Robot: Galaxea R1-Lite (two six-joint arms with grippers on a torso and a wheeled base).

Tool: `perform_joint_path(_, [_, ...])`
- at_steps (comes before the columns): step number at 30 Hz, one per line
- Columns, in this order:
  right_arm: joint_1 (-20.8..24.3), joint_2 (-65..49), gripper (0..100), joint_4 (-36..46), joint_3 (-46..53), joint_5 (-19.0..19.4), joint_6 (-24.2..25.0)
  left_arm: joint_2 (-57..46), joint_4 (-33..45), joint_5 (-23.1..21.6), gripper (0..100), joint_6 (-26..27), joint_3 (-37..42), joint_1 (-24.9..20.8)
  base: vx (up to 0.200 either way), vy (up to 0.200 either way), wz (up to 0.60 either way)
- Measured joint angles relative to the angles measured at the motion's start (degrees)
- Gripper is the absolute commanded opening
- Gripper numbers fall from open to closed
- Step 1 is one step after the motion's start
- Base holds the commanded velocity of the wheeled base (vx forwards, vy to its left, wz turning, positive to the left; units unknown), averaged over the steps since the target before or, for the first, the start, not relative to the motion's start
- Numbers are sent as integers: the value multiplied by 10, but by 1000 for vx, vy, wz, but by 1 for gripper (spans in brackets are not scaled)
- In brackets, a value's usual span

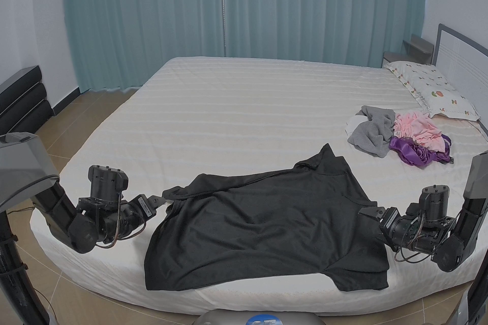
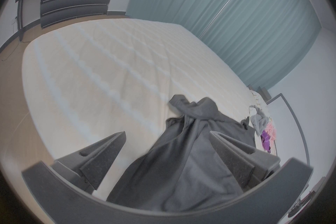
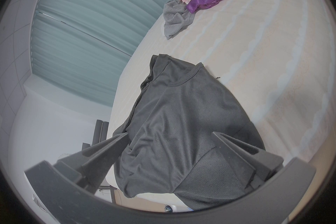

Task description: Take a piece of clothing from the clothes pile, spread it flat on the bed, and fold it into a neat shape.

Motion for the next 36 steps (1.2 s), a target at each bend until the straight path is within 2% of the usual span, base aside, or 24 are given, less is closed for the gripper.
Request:
perform_joint_path(12, [2, 1, 100, 0, -4, 0, 0, 131, 29, -1, 100, -1, -183, 2, 0, 0, 0])
perform_joint_path(13, [2, 1, 100, 0, -5, 0, 0, 140, 32, -1, 0, -1, -196, 2, 0, 0, 0])
perform_joint_path(21, [-1, 2, 100, -1, -7, -1, -1, 192, 59, 1, 0, -1, -292, 19, 0, 0, 0])
perform_joint_path(27, [-5, 2, 100, -1, -7, -1, 0, 206, 83, 7, 0, -1, -331, 32, 0, 0, 0])
perform_joint_path(36, [-9, 2, 100, -1, -4, -1, 0, 203, 164, 16, 0, 1, -421, 61, 0, 0, 0])
